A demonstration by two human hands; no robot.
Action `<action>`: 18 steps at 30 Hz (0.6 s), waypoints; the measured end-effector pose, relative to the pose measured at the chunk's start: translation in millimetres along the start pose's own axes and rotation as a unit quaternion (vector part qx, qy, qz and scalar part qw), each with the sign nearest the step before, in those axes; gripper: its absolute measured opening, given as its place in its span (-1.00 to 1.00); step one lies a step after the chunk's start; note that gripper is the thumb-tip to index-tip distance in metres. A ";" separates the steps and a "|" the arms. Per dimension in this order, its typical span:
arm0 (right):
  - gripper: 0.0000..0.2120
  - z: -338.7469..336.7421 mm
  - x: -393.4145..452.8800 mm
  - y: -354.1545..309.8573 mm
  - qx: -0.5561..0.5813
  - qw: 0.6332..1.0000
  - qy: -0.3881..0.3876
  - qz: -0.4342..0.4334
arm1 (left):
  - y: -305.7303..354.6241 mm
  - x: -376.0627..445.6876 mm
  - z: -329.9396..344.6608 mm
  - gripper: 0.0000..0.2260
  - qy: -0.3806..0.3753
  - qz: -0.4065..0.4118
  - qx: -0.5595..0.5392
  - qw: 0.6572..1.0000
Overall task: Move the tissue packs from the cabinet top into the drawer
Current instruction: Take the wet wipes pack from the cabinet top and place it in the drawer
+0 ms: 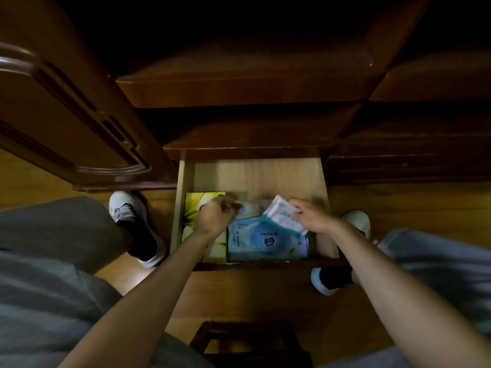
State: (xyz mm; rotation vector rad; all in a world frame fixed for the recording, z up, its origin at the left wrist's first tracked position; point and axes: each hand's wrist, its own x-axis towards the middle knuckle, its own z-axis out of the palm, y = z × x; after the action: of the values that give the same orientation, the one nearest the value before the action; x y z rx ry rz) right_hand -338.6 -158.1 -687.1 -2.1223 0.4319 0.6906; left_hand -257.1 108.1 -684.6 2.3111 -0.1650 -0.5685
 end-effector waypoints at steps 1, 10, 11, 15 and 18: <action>-0.75 2.2 0.2 -3.0 -0.038 0.999 -0.034 -0.005 | -5.4 0.7 -2.2 -0.83 0.011 0.000 0.009 1.000; -0.61 84.7 6.4 -41.0 -0.258 0.956 -0.033 -0.133 | -37.2 -5.8 -10.4 -0.78 0.009 0.031 0.075 0.997; -0.58 88.8 7.2 -40.1 -0.307 0.942 -0.014 -0.135 | -39.9 -6.2 -11.5 -0.76 -0.001 0.038 0.088 0.995; -0.50 90.9 11.2 -32.2 -0.424 0.897 0.012 -0.122 | -43.5 -11.6 -13.7 -0.66 -0.045 0.080 0.212 0.973; -0.52 87.6 8.4 -28.3 -0.317 0.943 0.012 -0.103 | -36.4 -16.0 -13.7 -0.59 -0.048 0.105 0.293 0.949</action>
State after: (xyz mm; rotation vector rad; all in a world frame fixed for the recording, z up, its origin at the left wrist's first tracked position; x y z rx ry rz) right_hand -345.3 -71.3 -718.0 -2.7301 -0.0186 0.7480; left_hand -267.0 147.4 -695.6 2.7843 -0.6998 -0.5759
